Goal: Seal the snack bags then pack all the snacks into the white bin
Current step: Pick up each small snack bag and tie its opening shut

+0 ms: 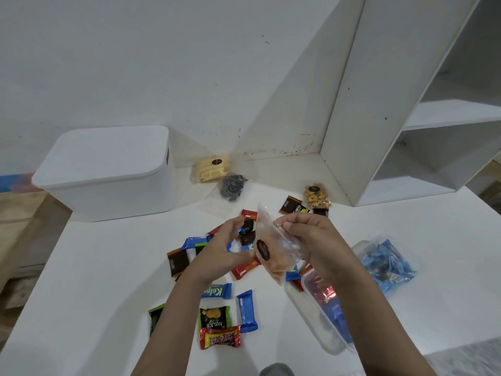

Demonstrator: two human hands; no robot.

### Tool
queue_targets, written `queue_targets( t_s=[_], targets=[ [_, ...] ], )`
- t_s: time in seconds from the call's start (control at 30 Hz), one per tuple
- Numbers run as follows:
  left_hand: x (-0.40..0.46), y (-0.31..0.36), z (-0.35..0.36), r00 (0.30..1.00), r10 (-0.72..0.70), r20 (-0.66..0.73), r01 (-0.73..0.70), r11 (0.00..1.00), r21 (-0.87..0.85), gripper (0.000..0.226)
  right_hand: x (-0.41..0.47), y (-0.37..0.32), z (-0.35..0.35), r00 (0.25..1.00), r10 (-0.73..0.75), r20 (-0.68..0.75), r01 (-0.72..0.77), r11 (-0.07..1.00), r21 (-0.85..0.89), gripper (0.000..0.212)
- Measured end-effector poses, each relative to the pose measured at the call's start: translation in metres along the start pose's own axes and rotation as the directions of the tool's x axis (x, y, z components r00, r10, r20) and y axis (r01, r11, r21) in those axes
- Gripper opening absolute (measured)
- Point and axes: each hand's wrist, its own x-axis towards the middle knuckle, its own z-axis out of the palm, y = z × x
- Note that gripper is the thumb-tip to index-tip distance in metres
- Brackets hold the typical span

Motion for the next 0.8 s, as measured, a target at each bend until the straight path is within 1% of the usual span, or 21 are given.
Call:
queue_targets(
  t_s=[0.03, 0.07, 0.13, 0.17, 0.2, 0.27, 0.3, 0.33, 0.37, 0.4, 0.43, 0.47, 0.53, 0.6, 0.67, 0.73, 0.8],
  targets=[
    [0.008, -0.005, 0.000, 0.998, 0.007, 0.068, -0.005, 1.000, -0.028, 0.076, 0.004, -0.002, -0.006, 0.999, 0.011, 0.031, -0.013, 0.998, 0.059, 0.025],
    [0.018, -0.010, 0.002, 0.992, 0.021, 0.121, -0.014, 0.998, -0.059, 0.076, 0.010, -0.004, -0.012, 0.998, 0.032, 0.055, -0.039, 0.991, 0.129, 0.026],
    [0.037, -0.014, 0.009, 0.987, 0.024, 0.156, -0.009, 0.995, -0.101, 0.060, 0.024, -0.005, -0.024, 0.993, 0.088, 0.077, -0.107, 0.954, 0.280, 0.023],
    [0.046, -0.014, 0.013, 0.991, 0.004, 0.134, 0.012, 0.993, -0.119, 0.049, 0.033, -0.003, -0.031, 0.990, 0.121, 0.076, -0.140, 0.925, 0.355, 0.020],
    [0.057, -0.016, 0.019, 0.995, -0.020, 0.097, 0.034, 0.989, -0.144, 0.044, 0.042, 0.000, -0.039, 0.986, 0.153, 0.064, -0.166, 0.889, 0.427, 0.024],
    [0.078, -0.019, 0.030, 0.997, -0.083, 0.009, 0.083, 0.978, -0.193, 0.047, 0.064, 0.008, -0.053, 0.977, 0.214, 0.021, -0.196, 0.844, 0.499, 0.043],
    [0.090, -0.020, 0.036, 0.992, -0.125, -0.032, 0.115, 0.968, -0.224, 0.048, 0.074, 0.013, -0.060, 0.970, 0.242, -0.012, -0.208, 0.855, 0.475, 0.046],
    [0.102, -0.021, 0.042, 0.982, -0.171, -0.078, 0.146, 0.956, -0.255, 0.044, 0.085, 0.020, -0.067, 0.962, 0.269, -0.047, -0.227, 0.884, 0.409, 0.044],
    [0.114, -0.022, 0.048, 0.967, -0.216, -0.133, 0.175, 0.948, -0.265, 0.037, 0.094, 0.026, -0.071, 0.955, 0.288, -0.078, -0.251, 0.918, 0.308, 0.040],
    [0.127, -0.023, 0.054, 0.947, -0.252, -0.198, 0.200, 0.948, -0.248, 0.032, 0.103, 0.034, -0.075, 0.948, 0.302, -0.102, -0.277, 0.939, 0.204, 0.036],
    [0.140, -0.025, 0.059, 0.923, -0.282, -0.261, 0.225, 0.948, -0.226, 0.032, 0.111, 0.041, -0.078, 0.944, 0.309, -0.116, -0.295, 0.947, 0.125, 0.033],
    [0.153, -0.026, 0.065, 0.897, -0.309, -0.315, 0.250, 0.944, -0.213, 0.035, 0.120, 0.047, -0.080, 0.941, 0.314, -0.122, -0.307, 0.949, 0.075, 0.032],
    [0.176, -0.028, 0.078, 0.843, -0.348, -0.409, 0.295, 0.937, -0.188, 0.035, 0.139, 0.059, -0.086, 0.944, 0.310, -0.108, -0.311, 0.950, 0.016, 0.036],
    [0.197, -0.030, 0.092, 0.818, -0.341, -0.463, 0.311, 0.940, -0.142, 0.030, 0.160, 0.071, -0.093, 0.941, 0.320, -0.112, -0.327, 0.943, -0.052, 0.044],
    [0.215, -0.034, 0.103, 0.827, -0.300, -0.476, 0.317, 0.947, -0.047, 0.024, 0.178, 0.081, -0.101, 0.929, 0.348, -0.128, -0.361, 0.928, -0.094, 0.049],
    [0.232, -0.042, 0.110, 0.841, -0.262, -0.474, 0.321, 0.946, 0.045, 0.020, 0.192, 0.087, -0.106, 0.925, 0.366, -0.105, -0.376, 0.922, -0.097, 0.051],
    [0.245, -0.049, 0.112, 0.848, -0.230, -0.478, 0.327, 0.936, 0.130, 0.027, 0.203, 0.086, -0.108, 0.931, 0.357, -0.076, -0.365, 0.918, -0.157, 0.051]
  ],
)
